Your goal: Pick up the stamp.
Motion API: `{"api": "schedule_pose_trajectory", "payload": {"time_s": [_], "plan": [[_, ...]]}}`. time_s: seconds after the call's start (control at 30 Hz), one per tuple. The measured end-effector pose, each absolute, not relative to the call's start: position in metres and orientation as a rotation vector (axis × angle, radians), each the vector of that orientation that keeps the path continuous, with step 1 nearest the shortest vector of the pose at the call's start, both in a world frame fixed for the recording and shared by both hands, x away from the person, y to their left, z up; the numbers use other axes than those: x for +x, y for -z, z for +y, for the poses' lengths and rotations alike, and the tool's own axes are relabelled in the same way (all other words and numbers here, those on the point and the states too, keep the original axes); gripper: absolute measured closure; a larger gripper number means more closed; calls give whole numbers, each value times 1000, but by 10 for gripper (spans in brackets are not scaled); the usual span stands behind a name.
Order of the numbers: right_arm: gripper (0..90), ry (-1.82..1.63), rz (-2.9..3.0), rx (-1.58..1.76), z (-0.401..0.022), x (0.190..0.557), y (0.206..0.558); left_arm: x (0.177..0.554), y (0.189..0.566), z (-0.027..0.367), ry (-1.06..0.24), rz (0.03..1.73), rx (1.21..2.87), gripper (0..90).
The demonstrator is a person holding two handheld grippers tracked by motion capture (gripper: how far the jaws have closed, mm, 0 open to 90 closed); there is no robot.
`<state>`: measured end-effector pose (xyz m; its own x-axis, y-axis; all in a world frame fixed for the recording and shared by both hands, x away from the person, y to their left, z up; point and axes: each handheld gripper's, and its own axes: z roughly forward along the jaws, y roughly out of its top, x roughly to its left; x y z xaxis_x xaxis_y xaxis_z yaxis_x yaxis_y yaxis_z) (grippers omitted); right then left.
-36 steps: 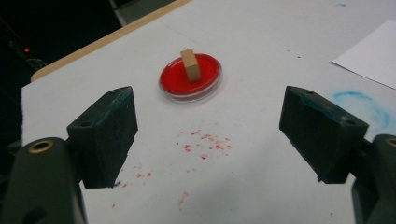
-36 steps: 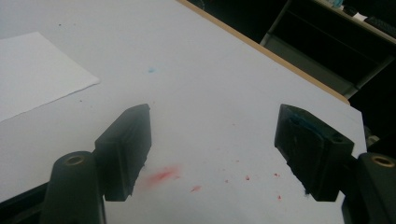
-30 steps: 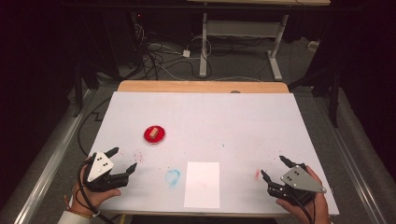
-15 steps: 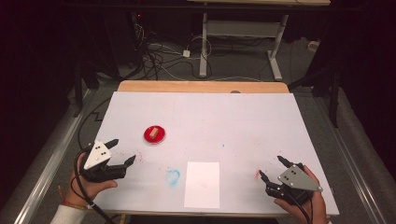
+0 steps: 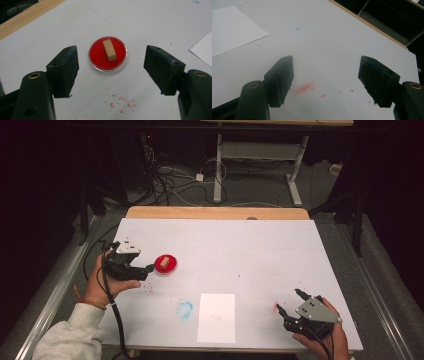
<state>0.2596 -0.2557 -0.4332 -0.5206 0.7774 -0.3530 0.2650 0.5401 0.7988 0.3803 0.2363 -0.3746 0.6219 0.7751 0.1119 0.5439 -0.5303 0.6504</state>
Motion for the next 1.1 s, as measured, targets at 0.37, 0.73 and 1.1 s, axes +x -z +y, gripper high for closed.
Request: {"api": "schedule_pose_trajectory", "payload": {"time_s": [0.37, 0.73, 1.1], "plan": [[290, -910, 2045, 842, -257, 260, 433, 412, 394, 216, -460, 1061, 2314, 289], [290, -911, 2048, 844, -256, 261, 434, 441, 416, 202, -375, 1161, 2435, 385], [290, -904, 2059, 840, -257, 261, 436, 461, 420, 192, -284, 1275, 2482, 617]]}}
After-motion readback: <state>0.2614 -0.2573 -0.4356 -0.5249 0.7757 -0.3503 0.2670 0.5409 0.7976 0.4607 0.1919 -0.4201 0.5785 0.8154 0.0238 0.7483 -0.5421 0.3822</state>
